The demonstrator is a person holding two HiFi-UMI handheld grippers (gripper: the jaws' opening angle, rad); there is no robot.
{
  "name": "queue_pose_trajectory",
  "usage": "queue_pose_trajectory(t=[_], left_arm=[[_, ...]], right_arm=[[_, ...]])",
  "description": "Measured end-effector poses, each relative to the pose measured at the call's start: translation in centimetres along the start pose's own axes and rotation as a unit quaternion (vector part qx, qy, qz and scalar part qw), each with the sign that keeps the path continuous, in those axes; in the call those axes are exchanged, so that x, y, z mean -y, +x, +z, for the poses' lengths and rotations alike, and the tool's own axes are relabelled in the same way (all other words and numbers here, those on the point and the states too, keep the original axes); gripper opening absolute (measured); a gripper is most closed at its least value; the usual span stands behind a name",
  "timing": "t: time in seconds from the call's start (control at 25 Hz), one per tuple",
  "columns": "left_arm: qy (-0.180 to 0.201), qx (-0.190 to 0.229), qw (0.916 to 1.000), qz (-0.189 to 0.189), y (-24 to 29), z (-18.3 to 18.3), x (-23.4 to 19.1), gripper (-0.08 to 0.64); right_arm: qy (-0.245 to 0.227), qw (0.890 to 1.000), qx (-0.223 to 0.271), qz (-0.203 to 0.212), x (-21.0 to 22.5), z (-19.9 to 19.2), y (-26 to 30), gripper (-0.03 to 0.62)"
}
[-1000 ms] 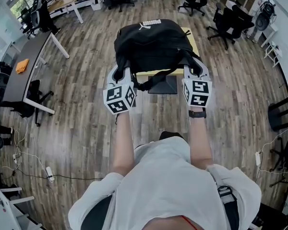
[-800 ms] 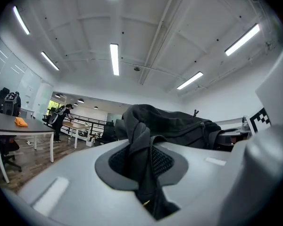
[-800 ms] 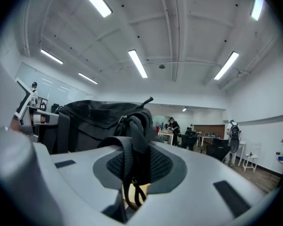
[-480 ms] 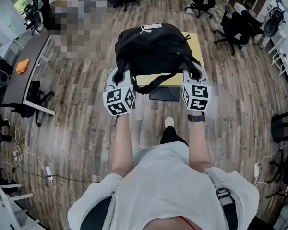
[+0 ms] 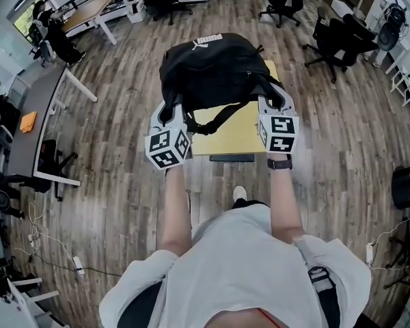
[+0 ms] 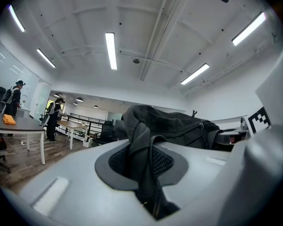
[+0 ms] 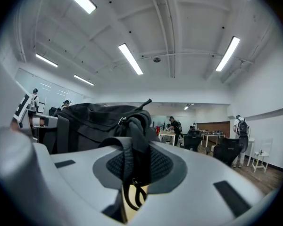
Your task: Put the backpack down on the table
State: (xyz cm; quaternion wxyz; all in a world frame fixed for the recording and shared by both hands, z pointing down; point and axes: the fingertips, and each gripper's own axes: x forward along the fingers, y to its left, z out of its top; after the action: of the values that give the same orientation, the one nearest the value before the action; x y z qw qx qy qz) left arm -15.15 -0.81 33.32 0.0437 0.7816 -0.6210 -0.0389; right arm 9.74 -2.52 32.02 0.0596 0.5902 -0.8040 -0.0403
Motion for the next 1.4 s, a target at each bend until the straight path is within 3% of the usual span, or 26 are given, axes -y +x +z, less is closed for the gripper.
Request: queue_pose_trajectory(t=[0.44,0.72,1.08,1.4], left_arm=[[0.004,-0.012,0.9998,0.017,9.2,-1.2,1.0,0.06],[-0.002,-0.052,0.9983,0.025,14.0,-4.7,0.5,0.06],[-0.007,-0.048,0.9987,0.016,23.9,-4.2,-3.8,0.06],[-0.015,-0.072,0.9973,0.007,31.2,-5.6,-7.5,0.06]], right_arm=[[0.011,1.0,-0.003,0.021,5.6,-1.3,7.8,0.069],[0.025,0.998,-0.044,0.032,7.6,-5.4,12.6,0.069],[0.01,0.999,-0.042,0.03,8.8,-4.5,22.3,0.071],[0.015,0.997,-0.062,0.032,9.3,-5.5,29.7,0.072]])
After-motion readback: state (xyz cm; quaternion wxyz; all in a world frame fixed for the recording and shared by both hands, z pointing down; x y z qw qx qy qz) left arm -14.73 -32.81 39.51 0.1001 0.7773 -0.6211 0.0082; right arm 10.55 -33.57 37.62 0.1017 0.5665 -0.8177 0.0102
